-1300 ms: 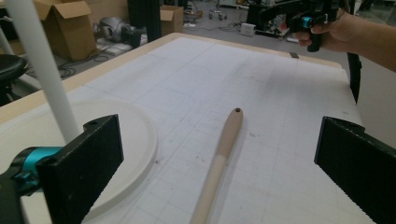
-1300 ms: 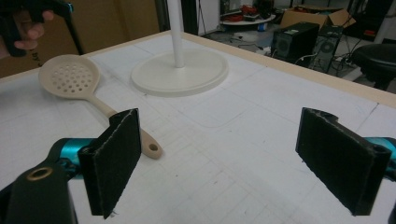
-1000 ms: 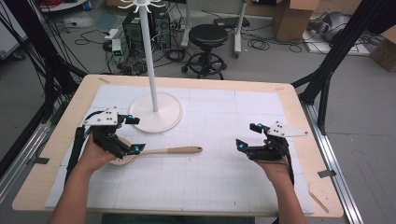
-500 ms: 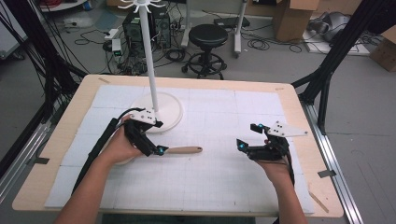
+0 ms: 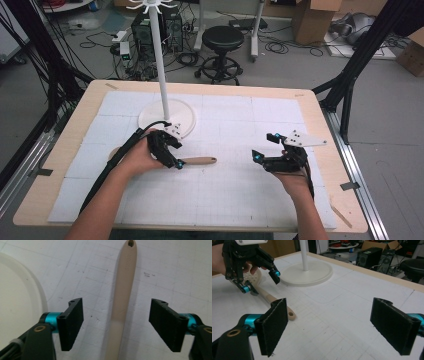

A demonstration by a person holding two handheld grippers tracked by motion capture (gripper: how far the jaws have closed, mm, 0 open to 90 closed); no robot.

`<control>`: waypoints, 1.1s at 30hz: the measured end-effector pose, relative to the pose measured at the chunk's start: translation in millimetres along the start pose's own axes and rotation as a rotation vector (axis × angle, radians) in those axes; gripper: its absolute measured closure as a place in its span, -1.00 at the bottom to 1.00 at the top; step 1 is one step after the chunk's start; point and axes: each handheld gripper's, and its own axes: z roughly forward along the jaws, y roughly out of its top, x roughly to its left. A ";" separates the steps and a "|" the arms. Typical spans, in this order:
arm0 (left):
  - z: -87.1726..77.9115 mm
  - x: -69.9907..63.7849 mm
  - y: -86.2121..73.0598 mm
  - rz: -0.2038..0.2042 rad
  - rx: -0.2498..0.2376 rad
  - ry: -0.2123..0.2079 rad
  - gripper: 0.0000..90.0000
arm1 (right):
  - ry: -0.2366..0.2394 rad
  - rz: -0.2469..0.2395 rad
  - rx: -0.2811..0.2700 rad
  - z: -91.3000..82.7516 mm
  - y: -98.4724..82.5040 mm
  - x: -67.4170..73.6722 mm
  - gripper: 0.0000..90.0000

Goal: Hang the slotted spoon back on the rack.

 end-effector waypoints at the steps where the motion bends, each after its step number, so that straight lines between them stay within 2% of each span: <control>1: 1.7 0.0 0.9 0.001 0.010 0.000 -0.29 | -0.001 -0.002 0.000 0.1 0.0 -0.1 -0.69; 11: 22.7 -0.5 2.2 0.013 0.158 -0.001 0.06 | -0.001 0.001 0.002 -0.7 -0.3 -0.1 -0.69; 16: 22.9 1.3 4.4 0.006 0.174 0.008 0.21 | -0.006 -0.009 0.005 0.0 -0.4 0.0 -0.69; 21: 24.0 -2.6 7.8 0.036 0.200 0.033 0.26 | -0.008 -0.009 0.011 -0.1 -0.5 0.8 -0.69; 24: 23.6 -4.4 8.8 0.049 0.207 0.027 0.36 | -0.009 -0.009 0.013 0.0 -0.6 1.0 -0.69; 27: 23.9 -6.2 9.7 0.065 0.213 0.011 0.57 | -0.010 -0.015 0.017 0.4 -0.9 0.9 -0.69; 32: 24.0 -9.1 11.1 0.080 0.224 0.017 0.62 | -0.012 -0.011 0.021 0.6 -1.0 1.3 -0.68; 33: 23.7 -9.3 10.9 0.065 0.222 0.018 0.64 | -0.013 -0.014 0.020 0.4 -1.0 1.0 -0.68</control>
